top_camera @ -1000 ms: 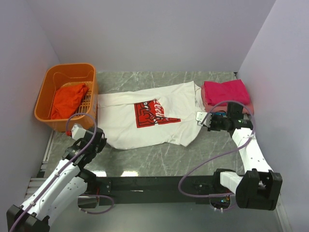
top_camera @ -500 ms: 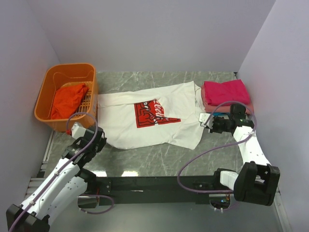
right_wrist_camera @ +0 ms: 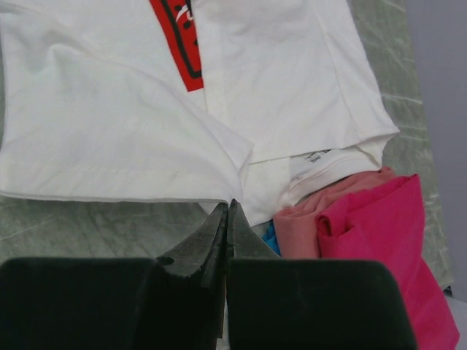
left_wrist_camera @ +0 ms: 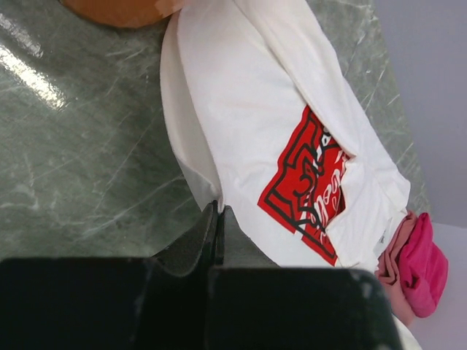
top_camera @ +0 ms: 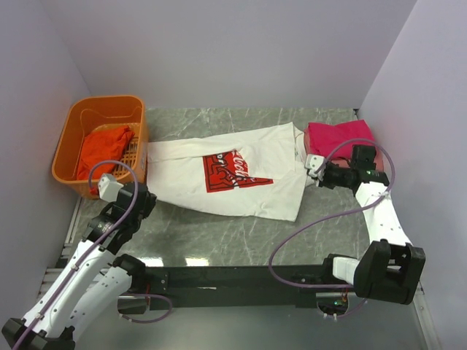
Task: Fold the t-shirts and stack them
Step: Fold the tshirt
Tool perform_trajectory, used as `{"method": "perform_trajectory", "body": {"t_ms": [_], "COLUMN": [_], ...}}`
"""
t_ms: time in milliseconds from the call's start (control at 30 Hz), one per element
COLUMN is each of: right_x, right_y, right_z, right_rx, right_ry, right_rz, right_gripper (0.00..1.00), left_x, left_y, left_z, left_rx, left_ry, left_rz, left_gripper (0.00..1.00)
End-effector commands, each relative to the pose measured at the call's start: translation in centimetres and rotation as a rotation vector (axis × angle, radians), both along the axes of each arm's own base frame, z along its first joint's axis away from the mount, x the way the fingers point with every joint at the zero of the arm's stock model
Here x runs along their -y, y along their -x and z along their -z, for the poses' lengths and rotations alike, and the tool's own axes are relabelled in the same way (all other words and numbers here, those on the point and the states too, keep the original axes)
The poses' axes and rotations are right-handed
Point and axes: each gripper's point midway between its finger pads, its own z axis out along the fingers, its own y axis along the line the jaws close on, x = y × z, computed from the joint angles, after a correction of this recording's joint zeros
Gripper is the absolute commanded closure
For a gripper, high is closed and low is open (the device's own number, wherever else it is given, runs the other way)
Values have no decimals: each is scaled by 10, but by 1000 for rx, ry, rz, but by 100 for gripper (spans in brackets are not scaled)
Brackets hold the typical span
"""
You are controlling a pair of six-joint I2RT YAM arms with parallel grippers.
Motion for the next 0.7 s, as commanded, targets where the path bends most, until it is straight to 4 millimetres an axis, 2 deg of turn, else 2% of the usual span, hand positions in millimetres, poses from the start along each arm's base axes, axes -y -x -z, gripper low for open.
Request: {"method": "perform_trajectory", "body": {"t_ms": [0, 167, 333, 500, 667], "right_x": [-7, -7, -7, -8, -9], "right_y": [-19, -29, -34, -34, -29], "right_z": [-39, -65, -91, -109, -124], "right_rx": [78, 120, 180, 214, 246], "right_ry": [-80, -109, -127, -149, -155], "right_rz": [9, 28, 46, 63, 72], "right_gripper": [100, 100, 100, 100, 100], "left_x": [-8, -10, -12, -14, -17], "left_y": [-6, -9, -12, -16, -16], "left_z": [-26, -38, -59, -78, -87], "left_rx": [56, 82, 132, 169, 187], "left_ry": [-24, -23, -21, -27, -36], "left_rz": [-32, -52, -61, -69, -80], "left_gripper": [100, 100, 100, 100, 100]}}
